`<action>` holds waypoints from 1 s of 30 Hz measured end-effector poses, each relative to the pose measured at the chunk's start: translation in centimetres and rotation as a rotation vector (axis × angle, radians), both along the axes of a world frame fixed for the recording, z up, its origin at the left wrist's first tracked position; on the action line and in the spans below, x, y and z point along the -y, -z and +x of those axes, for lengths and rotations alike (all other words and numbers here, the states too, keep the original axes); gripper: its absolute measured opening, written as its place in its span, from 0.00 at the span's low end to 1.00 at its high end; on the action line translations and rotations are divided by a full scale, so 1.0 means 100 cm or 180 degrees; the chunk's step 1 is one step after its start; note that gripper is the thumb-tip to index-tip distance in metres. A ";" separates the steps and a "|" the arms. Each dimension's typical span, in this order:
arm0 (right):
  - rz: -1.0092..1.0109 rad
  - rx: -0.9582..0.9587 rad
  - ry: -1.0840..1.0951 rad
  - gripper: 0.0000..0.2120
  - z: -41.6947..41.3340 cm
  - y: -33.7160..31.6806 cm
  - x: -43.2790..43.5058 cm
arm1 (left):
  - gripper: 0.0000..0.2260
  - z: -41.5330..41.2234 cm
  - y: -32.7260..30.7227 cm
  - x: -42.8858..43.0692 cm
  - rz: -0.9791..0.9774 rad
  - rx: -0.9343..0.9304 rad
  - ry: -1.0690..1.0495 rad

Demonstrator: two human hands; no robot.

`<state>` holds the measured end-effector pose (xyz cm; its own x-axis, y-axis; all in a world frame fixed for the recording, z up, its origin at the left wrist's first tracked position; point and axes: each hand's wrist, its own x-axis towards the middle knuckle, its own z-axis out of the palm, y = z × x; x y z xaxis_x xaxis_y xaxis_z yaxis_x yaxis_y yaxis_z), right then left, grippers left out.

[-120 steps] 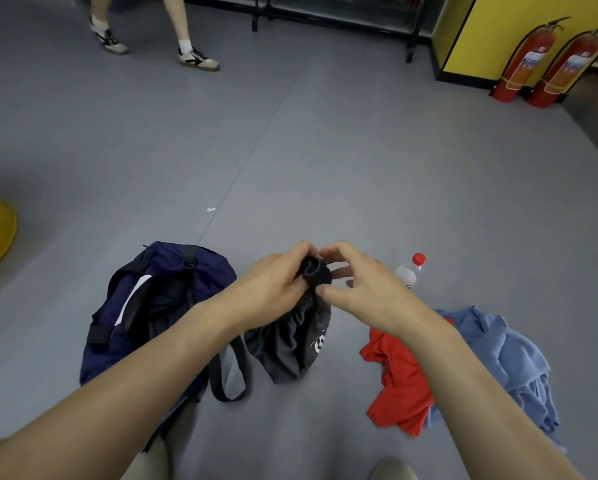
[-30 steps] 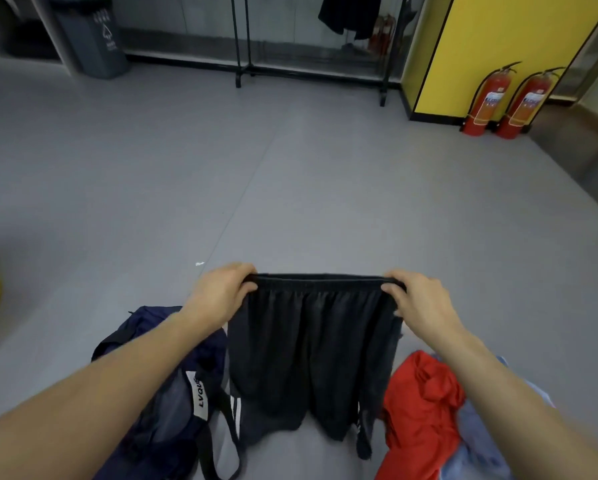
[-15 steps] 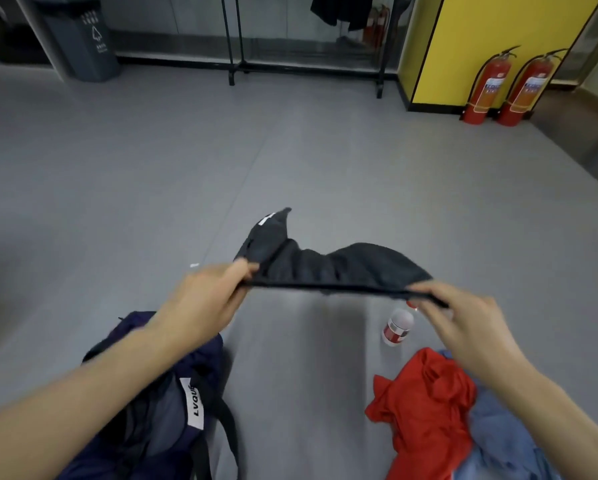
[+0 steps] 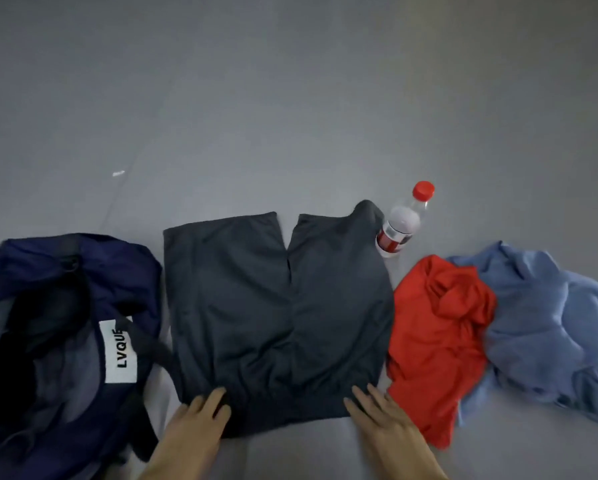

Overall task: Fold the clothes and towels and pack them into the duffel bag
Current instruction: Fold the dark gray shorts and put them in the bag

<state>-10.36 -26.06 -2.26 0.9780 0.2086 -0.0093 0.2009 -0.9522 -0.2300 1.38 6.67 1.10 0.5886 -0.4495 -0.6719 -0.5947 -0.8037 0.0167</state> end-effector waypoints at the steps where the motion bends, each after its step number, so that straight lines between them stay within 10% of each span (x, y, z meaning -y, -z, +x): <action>1: -0.0051 0.0119 0.0105 0.23 -0.011 0.006 0.006 | 0.22 -0.004 0.007 -0.005 0.0035 0.0088 -0.0041; 6: 0.0561 -0.0545 0.0546 0.35 -0.004 -0.031 -0.021 | 0.17 -0.016 -0.002 -0.023 -0.0052 0.0290 -0.0074; 7: 0.0863 -0.0740 0.0760 0.17 0.003 -0.021 -0.016 | 0.17 -0.019 -0.002 -0.025 -0.0030 0.0512 -0.0180; 8: 0.0511 -0.1288 0.0664 0.21 0.017 -0.024 -0.014 | 0.16 -0.021 -0.004 -0.026 -0.0044 0.0527 -0.0290; 9: 0.0754 -0.1111 0.1482 0.22 0.021 -0.024 -0.009 | 0.16 -0.019 -0.010 -0.020 0.0005 0.0371 -0.0359; 13: 0.0901 -0.1190 0.0651 0.23 0.089 -0.062 0.026 | 0.24 0.008 -0.039 0.037 0.0029 0.0040 -0.0604; 22: 0.0623 -0.1671 0.1832 0.26 0.234 -0.010 0.083 | 0.39 -0.042 -0.009 0.218 -0.0856 -0.0688 -0.1193; 30: 0.0244 -0.1212 0.1988 0.33 0.211 0.033 0.054 | 0.31 -0.061 0.038 0.212 -0.0208 -0.1008 -0.1208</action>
